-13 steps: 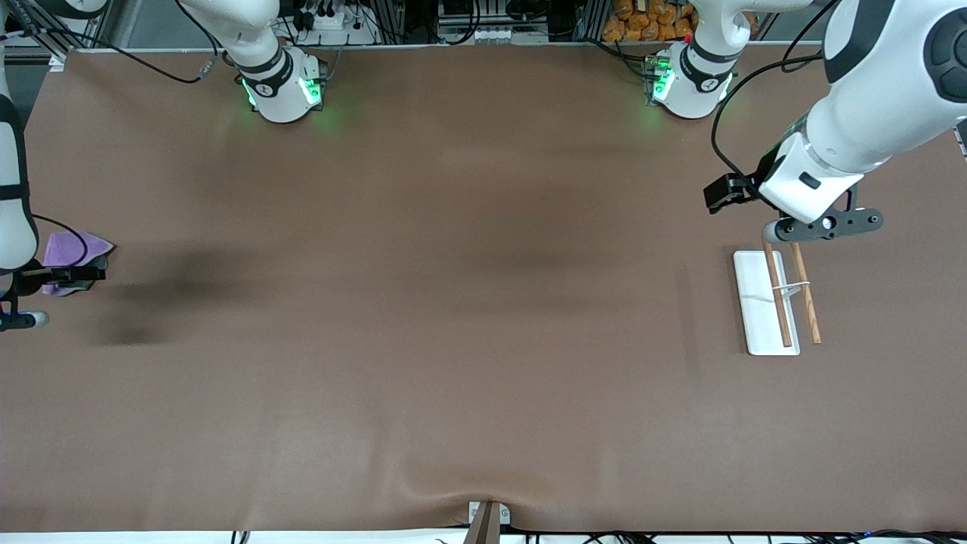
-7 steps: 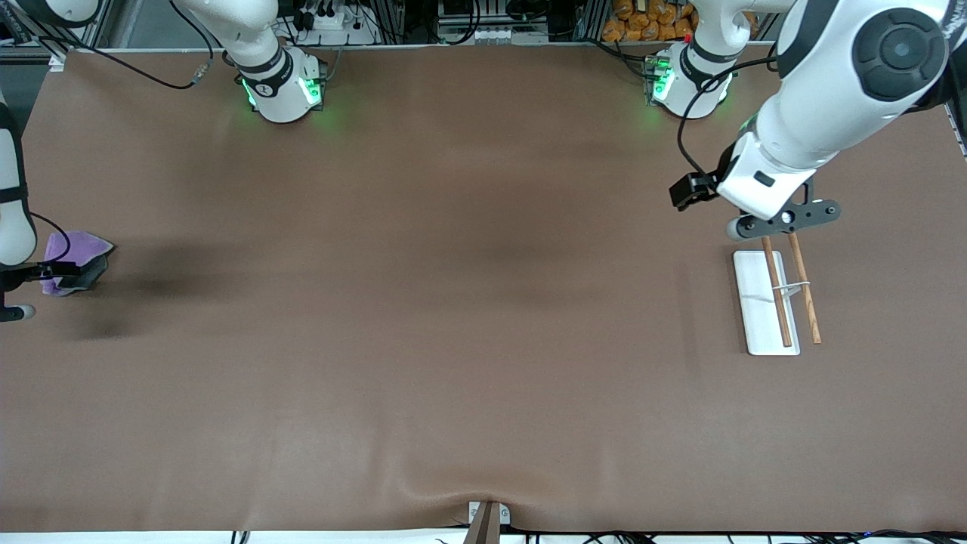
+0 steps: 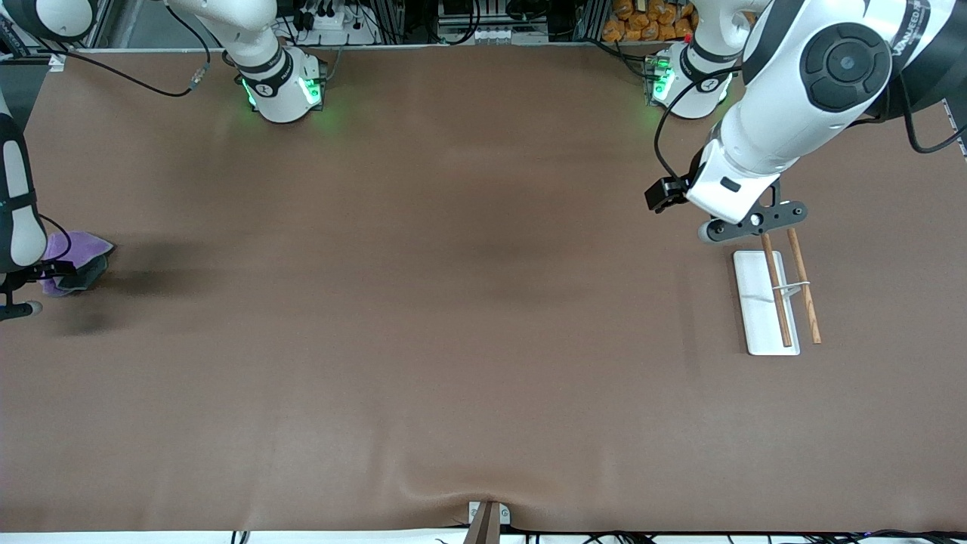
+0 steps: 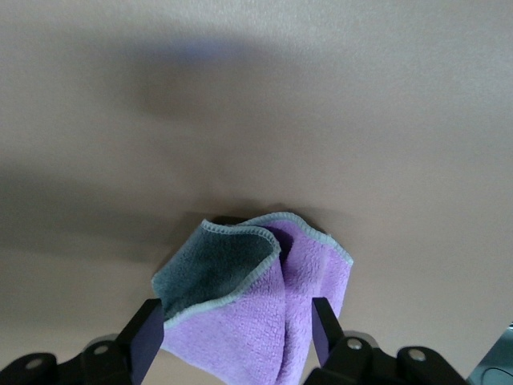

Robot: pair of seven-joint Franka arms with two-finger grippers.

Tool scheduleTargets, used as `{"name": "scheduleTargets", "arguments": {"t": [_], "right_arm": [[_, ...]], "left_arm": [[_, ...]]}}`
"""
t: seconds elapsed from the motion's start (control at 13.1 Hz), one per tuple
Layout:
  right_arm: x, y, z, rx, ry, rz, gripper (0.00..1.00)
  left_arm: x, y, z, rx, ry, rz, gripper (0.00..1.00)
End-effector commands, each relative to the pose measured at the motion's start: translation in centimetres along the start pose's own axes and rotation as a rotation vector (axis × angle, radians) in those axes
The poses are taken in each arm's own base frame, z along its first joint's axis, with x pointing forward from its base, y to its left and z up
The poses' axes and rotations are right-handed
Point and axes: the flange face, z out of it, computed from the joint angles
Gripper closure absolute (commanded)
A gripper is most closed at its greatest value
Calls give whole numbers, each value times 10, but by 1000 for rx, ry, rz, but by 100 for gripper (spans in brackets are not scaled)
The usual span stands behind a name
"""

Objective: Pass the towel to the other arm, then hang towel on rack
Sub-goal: 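Grasp the purple towel with the right gripper while the left gripper approaches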

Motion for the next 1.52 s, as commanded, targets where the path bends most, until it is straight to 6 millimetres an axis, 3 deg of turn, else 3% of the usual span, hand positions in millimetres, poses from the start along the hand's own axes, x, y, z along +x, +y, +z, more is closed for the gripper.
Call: {"name": "scheduleTargets", "arguments": {"t": [0.0,0.3,0.46,0.76,0.84,0.99,1.07,1.45], "right_arm": [[-2,9,9,-14,0,-45,20],[-9,11,16,2,-15,-68,43],[-11,12,22,10,-19,-69,50],[-10,11,33,19,-24,-73,50],[-9,10,33,19,-25,-75,58],[-9,9,31,23,-33,-100,87],[-8,10,29,19,-28,-101,97],[4,-1,2,42,-70,-97,100]], "left_arm": [[-3,10,0,-2,9,-19,0],[-3,17,4,-3,8,-19,0],[-2,17,6,-2,5,-20,0],[-3,21,9,0,2,-12,0],[-1,22,10,-2,3,-12,0],[1,23,12,-4,5,-12,0],[1,23,12,-4,7,-12,0],[2,22,13,-2,5,-15,0]]}}
